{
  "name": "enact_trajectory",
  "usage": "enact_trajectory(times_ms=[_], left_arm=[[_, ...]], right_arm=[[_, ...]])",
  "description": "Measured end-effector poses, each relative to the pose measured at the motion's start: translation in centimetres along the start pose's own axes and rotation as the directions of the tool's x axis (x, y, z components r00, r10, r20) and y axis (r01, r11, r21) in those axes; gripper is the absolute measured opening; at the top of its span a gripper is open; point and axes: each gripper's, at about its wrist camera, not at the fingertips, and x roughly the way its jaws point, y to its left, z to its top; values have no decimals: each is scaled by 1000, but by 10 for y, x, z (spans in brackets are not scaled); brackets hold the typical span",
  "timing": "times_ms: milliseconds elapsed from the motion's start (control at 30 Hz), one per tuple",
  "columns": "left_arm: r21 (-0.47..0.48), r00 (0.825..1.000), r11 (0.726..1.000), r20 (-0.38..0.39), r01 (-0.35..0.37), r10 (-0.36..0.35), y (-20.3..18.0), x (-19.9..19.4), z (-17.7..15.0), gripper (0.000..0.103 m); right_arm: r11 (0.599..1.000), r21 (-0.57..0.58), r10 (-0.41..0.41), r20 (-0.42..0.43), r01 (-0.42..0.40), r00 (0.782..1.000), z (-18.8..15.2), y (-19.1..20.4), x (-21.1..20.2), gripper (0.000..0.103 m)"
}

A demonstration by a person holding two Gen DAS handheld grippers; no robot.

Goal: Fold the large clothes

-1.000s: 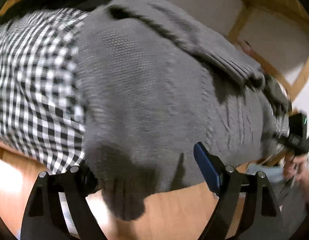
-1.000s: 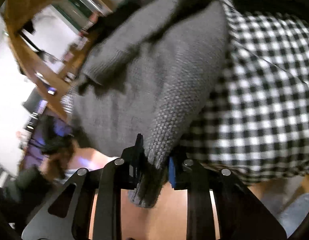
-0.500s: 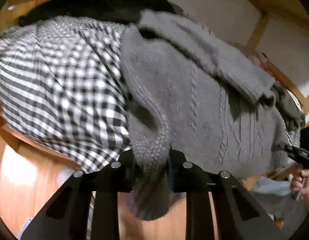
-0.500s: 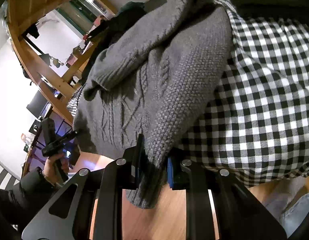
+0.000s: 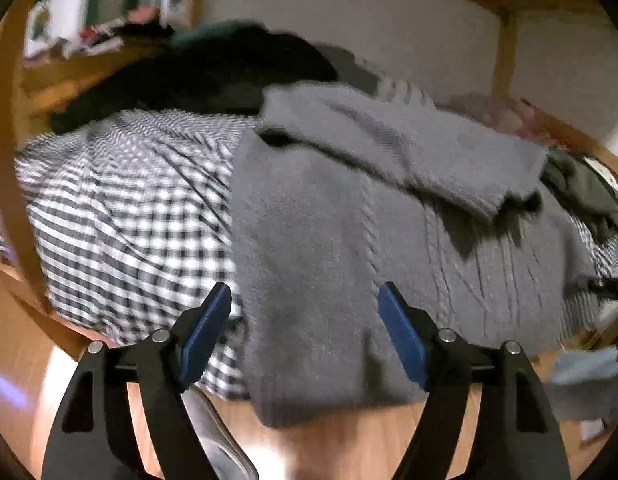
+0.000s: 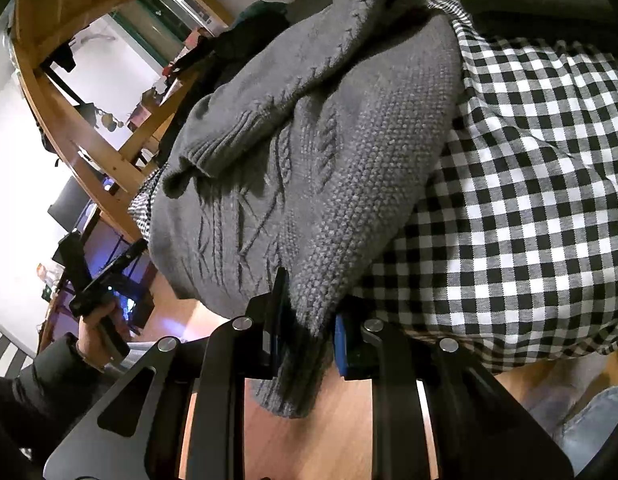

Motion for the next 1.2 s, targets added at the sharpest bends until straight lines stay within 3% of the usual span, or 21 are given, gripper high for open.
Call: enact_trajectory(times_ms=[100, 200, 267, 333, 367, 400, 433, 500, 600, 667, 733, 767, 867, 933, 1067, 1200], left_arm=[[7, 999, 999, -16, -33, 33, -4, 7, -5, 74], [-8, 999, 999, -28, -43, 42, -3, 19, -3, 81], [-29, 999, 999, -21, 30, -30, -7, 28, -1, 81], [-25, 991, 992, 50, 127, -126, -10, 21, 6, 81], [-17, 989, 990, 42, 142, -141, -12, 22, 8, 81], [-12, 989, 990, 26, 143, -142, -12, 24, 11, 71], [-14, 990, 990, -4, 138, -138, -11, 30, 12, 52], [-59, 991, 991, -53, 123, -126, -2, 42, 12, 37], [-140, 990, 985, -85, 101, -113, 15, 50, 9, 36], [-143, 988, 985, -102, 99, -114, 17, 53, 9, 32], [-133, 985, 986, -127, 98, -115, 16, 57, 9, 9], [-140, 985, 985, -123, 102, -119, 15, 58, 8, 9], [-152, 985, 978, -74, 145, -158, 13, 43, 20, 8], [-154, 980, 970, -37, 189, -196, 12, 29, 35, 8], [-181, 952, 935, 15, 305, -307, 12, 14, 57, 8], [-214, 924, 900, 53, 380, -378, 20, 9, 80, 8]], right_arm=[[1000, 4, 3, 1, -3, 1000, 0, 1, 0, 21], [1000, 6, 4, 1, -4, 1000, -1, 0, 1, 21], [1000, 9, 5, -1, -5, 1000, -1, -1, 2, 21], [1000, 8, 5, -1, -5, 1000, -1, -1, 2, 21], [1000, 10, 6, -1, -6, 1000, -1, -1, 2, 21], [1000, 11, 7, -1, -7, 1000, 0, -1, 1, 21], [1000, 13, 7, -1, -7, 1000, -1, -2, 2, 21], [1000, 13, 1, -4, -1, 1000, -2, -2, 3, 22], [1000, 12, -5, -5, 5, 1000, -2, -1, 4, 22], [1000, 8, -12, -9, 13, 1000, -2, -1, 6, 22], [1000, 4, -15, -14, 16, 1000, -2, 0, 7, 21], [1000, 2, -8, -11, 8, 1000, -2, 1, 6, 20], [994, 31, 102, 45, -103, 994, 4, 3, -8, 17], [980, 48, 188, 105, -193, 977, 11, 6, -23, 16], [938, 78, 317, 199, -338, 927, 25, 7, -40, 15], [923, 65, 357, 217, -379, 908, 43, 11, -48, 15]])
